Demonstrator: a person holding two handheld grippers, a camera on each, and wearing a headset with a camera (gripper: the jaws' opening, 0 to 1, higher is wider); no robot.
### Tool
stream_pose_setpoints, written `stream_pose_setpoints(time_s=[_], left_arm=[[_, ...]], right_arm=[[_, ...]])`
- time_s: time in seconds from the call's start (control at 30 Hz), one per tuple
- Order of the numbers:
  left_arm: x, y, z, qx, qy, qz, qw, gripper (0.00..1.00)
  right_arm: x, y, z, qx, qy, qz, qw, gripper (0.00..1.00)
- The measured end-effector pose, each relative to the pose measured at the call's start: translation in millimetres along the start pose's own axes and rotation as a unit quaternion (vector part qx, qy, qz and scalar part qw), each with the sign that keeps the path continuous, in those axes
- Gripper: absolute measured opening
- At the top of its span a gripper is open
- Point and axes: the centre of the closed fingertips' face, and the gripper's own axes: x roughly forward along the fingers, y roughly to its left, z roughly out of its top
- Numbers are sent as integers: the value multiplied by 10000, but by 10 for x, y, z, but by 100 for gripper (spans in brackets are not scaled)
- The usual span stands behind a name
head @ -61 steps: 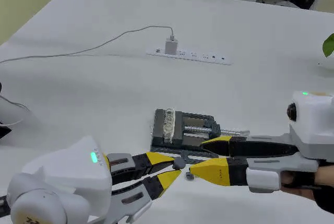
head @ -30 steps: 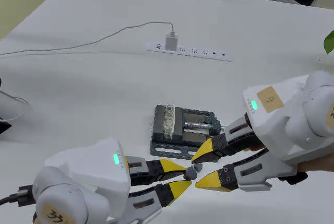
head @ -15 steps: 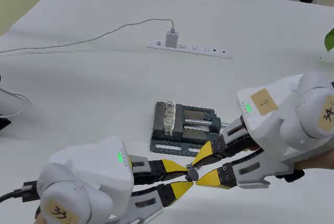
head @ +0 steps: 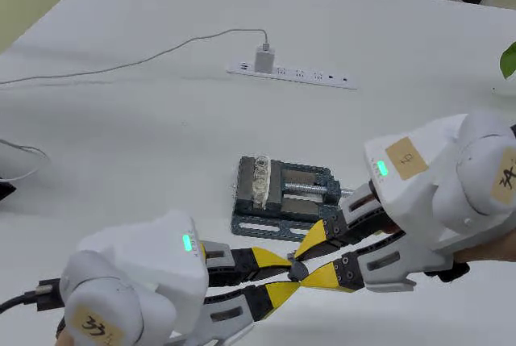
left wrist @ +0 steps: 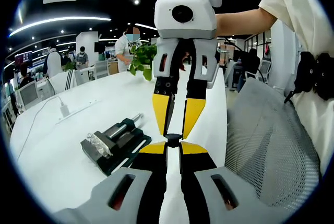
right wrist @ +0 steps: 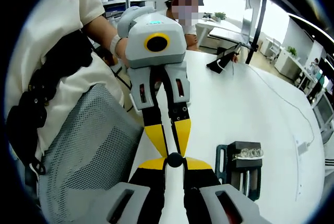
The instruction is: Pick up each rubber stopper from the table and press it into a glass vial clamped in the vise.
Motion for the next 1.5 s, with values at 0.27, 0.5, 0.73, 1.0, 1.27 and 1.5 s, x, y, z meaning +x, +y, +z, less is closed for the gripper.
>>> stream_pose_setpoints(time_s=[0.27,0.5,0.73,1.0,1.27,1.5], left_arm=[[3,4,22,8,-38,0,10000,5],[-9,16,45,-8,-99,7,10000,4],[-11,20,59,-1,-144,1,9999,4],[-26,34,78,-99,-235,11,9997,4],[-27,45,84,-173,-275,38,9995,5],[-17,44,73,-273,-315,62,9991,5]], right_arm=[[-22,-7,-8,-43,40,24,10000,8],[-36,-16,5,-79,15,78,9999,8],[-51,-22,17,-124,5,121,9998,8],[-72,-26,42,-207,-31,201,9996,7],[-72,-33,54,-261,7,155,9995,7],[-63,-34,47,-166,93,161,9997,6]])
